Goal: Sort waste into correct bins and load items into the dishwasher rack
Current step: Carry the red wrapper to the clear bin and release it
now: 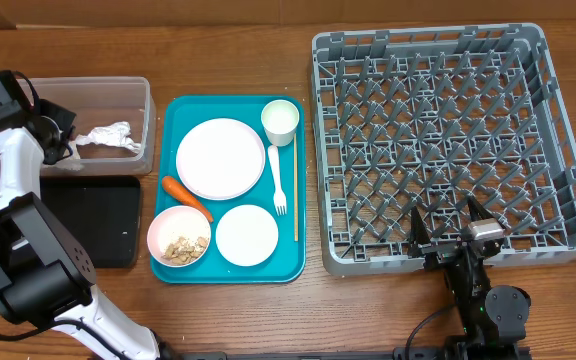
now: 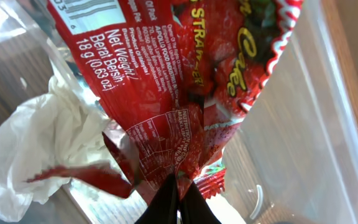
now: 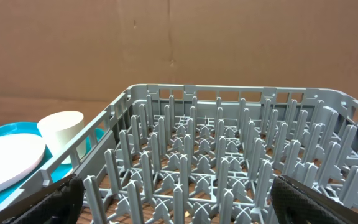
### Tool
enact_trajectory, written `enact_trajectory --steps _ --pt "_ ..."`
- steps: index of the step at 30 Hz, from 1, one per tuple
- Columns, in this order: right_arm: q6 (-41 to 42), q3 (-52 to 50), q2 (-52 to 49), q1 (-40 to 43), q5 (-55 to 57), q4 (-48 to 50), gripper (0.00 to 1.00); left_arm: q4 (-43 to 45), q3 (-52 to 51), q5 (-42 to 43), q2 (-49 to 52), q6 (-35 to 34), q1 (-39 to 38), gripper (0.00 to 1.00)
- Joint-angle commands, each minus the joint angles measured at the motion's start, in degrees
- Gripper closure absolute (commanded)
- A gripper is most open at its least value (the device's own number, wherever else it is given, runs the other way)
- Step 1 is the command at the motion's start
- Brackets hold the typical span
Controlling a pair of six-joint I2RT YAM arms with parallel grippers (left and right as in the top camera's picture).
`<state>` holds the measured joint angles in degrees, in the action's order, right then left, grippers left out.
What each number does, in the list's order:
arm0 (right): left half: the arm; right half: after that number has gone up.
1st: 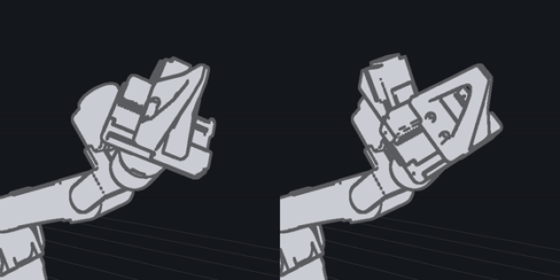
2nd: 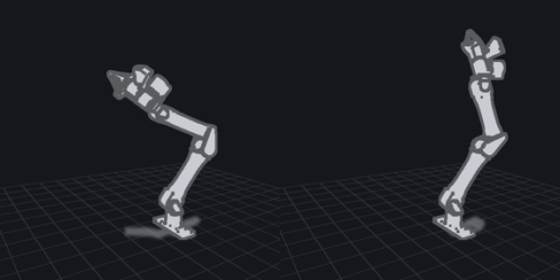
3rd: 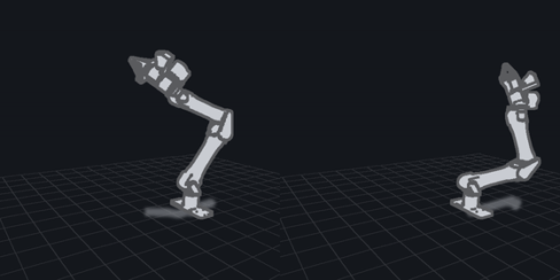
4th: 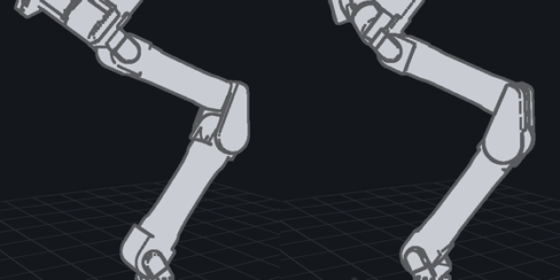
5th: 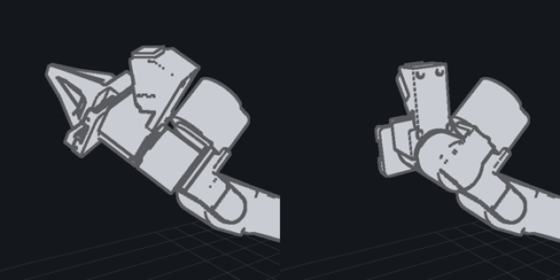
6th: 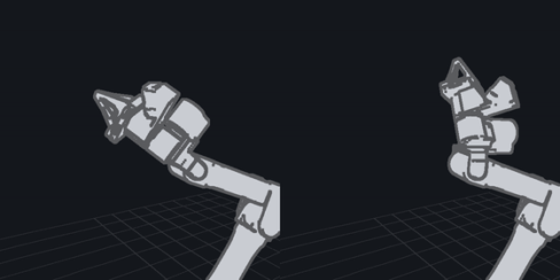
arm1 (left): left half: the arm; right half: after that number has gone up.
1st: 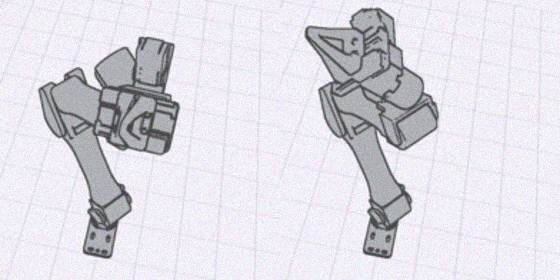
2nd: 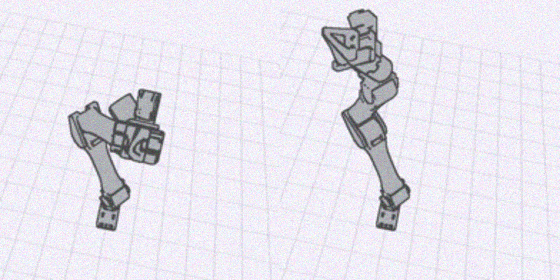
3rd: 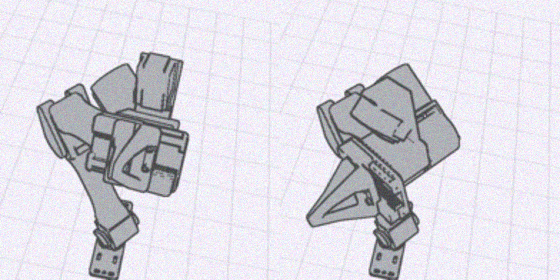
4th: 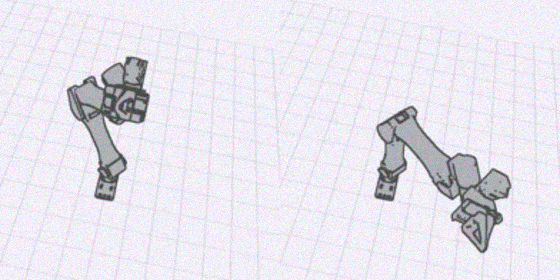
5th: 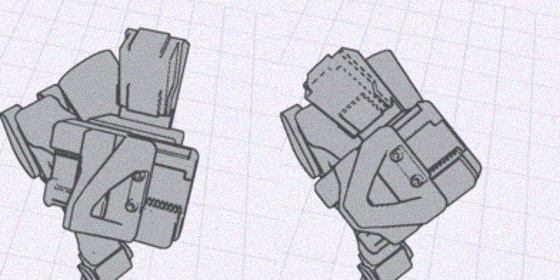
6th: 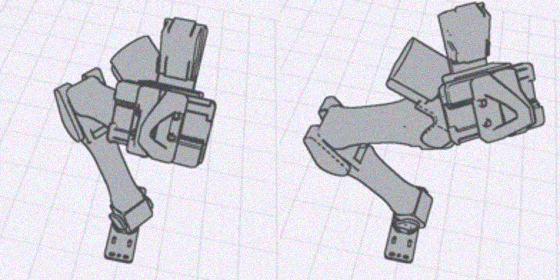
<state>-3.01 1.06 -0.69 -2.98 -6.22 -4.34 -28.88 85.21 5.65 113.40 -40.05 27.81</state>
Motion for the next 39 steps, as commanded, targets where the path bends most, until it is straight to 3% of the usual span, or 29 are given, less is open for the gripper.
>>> enact_trajectory --steps 1,7,13,15,19,22,28,39 --pt "0.2 -0.6 0.4 0.2 -0.3 0.2 0.0 1.6 -1.8 0.9 -0.3 -1.4 0.3 0.93" --pt "0.2 -0.6 0.4 0.2 -0.3 0.2 0.0 2.8 -2.5 1.5 -0.3 -1.3 0.3 0.75" --pt "0.2 -0.6 0.4 0.2 -0.3 0.2 0.0 4.1 -2.4 2.4 -0.3 -0.9 0.3 0.75" --pt "0.2 -0.6 0.4 0.2 -0.3 0.2 0.0 7.1 -1.7 7.1 -0.3 3.6 0.5 0.62" --pt "0.2 -0.6 0.4 0.2 -0.3 0.2 0.0 6.2 3.6 16.4 -0.7 6.7 0.8 0.62" --pt "0.2 -0.6 0.4 0.2 -0.3 0.2 0.0 0.2 10.0 21.7 -1.5 6.7 0.7 0.65" --pt "0.2 -0.6 0.4 0.2 -0.3 0.2 0.0 -14.9 21.1 20.1 -4.0 11.3 -1.2 0.64" --pt "0.2 -0.6 0.4 0.2 -0.3 0.2 0.0 -41.2 23.0 8.0 -9.6 22.8 -14.7 0.63"
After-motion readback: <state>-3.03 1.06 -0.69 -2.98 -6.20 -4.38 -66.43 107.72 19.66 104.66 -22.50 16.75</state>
